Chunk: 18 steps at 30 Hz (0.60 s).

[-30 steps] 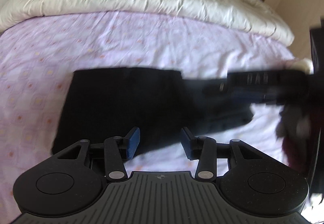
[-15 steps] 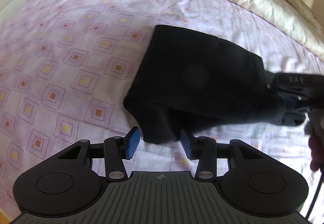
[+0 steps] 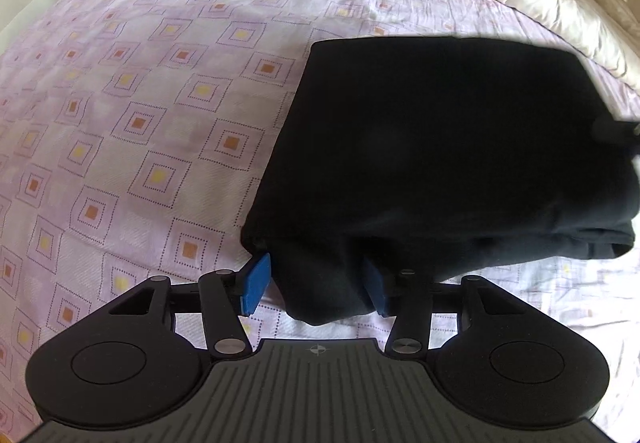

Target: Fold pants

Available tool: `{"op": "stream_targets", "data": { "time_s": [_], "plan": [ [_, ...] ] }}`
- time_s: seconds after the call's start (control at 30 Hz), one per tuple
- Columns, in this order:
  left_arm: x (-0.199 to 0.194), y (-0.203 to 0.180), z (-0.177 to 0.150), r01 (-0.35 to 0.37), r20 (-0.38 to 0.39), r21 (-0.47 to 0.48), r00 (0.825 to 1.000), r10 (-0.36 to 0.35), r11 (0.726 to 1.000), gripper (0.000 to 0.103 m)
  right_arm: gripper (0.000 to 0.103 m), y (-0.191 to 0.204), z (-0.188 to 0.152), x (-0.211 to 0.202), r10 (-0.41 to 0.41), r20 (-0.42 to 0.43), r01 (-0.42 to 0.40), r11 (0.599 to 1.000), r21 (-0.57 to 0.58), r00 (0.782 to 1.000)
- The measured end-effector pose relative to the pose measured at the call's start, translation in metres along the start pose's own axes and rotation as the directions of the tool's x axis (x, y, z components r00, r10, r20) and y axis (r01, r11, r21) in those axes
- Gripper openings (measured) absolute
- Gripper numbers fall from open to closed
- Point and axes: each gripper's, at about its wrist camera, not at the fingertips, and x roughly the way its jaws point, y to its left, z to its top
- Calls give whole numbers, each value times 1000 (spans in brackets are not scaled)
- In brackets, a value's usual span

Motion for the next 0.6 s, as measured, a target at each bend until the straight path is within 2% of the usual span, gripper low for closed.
{"op": "stream_targets", "data": {
  "time_s": [0.1,0.2,0.33,0.47,0.6],
  "plan": [
    [-2,-8,0,0,8,23,1000,-1,1000,49,11,-7,6,-23,-39,45,40,999,-11,998],
    [0,-15,-2,9,-7,36,1000,-9,999,50,11,-28,8,-29,-180,67,182,983,-36,981],
    [5,-26,-7,62,-41,69,997,-59,996,50,11,-82,4,-14,-275,-20,276,961,33,961],
    [8,-37,-12,35,-59,98,998,-30,995,50,11,-106,-6,0,-293,-56,295,955,38,954],
    [7,-31,-14,34,-86,84,996,-27,996,50,12,-105,-8,8,-307,-58,309,950,35,950]
  ]
}}
